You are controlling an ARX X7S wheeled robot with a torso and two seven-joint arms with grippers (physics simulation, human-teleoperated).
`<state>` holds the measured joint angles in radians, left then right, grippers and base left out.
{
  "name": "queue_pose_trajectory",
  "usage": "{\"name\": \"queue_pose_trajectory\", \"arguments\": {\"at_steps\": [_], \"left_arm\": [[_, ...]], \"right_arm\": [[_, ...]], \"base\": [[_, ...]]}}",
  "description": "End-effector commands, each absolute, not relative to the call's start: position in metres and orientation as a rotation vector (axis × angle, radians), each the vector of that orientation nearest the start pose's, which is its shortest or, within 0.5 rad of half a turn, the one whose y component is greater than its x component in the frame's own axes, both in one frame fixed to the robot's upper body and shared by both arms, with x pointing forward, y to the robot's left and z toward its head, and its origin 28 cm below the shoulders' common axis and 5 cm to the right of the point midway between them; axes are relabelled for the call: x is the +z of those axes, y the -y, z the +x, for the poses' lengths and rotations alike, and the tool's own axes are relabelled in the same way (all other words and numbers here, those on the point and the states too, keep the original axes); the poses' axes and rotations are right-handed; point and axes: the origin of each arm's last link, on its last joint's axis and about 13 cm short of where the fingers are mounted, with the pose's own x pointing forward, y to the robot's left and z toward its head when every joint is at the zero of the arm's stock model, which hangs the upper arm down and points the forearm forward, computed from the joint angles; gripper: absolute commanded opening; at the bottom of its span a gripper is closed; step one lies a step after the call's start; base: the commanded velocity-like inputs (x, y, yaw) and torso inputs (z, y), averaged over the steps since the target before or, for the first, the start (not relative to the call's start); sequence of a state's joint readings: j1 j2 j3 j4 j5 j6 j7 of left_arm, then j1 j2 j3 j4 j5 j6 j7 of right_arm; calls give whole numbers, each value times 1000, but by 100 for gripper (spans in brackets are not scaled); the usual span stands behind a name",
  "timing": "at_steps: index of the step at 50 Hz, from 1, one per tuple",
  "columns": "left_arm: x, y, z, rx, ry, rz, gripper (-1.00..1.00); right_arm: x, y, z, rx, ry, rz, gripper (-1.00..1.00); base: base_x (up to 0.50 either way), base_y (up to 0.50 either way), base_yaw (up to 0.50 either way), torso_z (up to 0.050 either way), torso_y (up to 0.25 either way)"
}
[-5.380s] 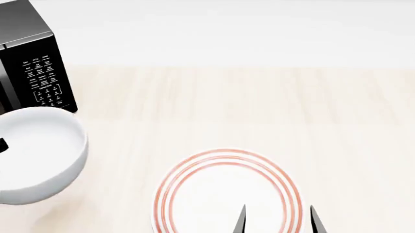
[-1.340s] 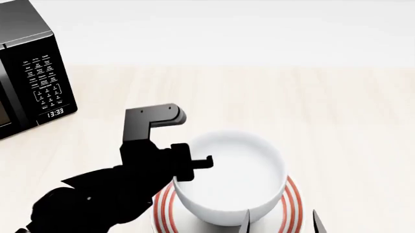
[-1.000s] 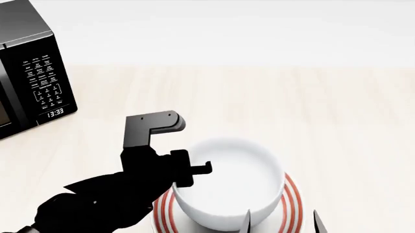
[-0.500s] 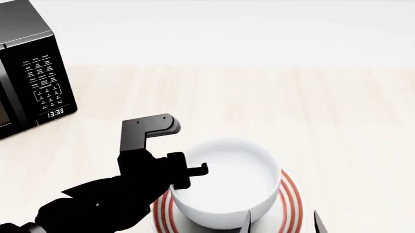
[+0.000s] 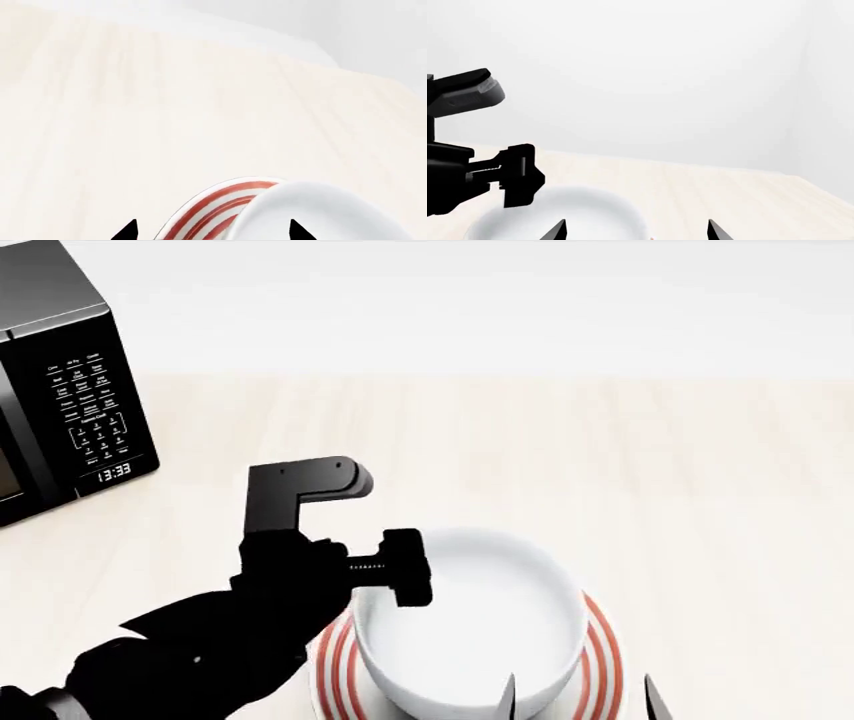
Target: Pick up the white bowl and put it on the plate.
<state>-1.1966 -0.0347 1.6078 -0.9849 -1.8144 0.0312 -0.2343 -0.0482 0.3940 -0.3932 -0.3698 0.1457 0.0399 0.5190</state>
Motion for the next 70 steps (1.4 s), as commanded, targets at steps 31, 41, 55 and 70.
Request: {"name": "queue_pose_trajectory", "arguments": {"at_steps": [31,41,55,70], "left_arm": [[145,-175,288,-65,190,58,100],[122,-192,256,14,206,50,100],[113,-197,221,41,285,92,100],[122,-196,186,10,330,81,100]], "right_arm": [[76,92,175,-53,250,-118,100],[84,88,170,-40,279,-124,100],[95,87,164,-37,317,-124,100],[110,86,155,-35,372,-120,100]], "base": [[0,0,0,0,0],[0,0,0,0,0],[0,0,0,0,0],[0,0,0,0,0]]}}
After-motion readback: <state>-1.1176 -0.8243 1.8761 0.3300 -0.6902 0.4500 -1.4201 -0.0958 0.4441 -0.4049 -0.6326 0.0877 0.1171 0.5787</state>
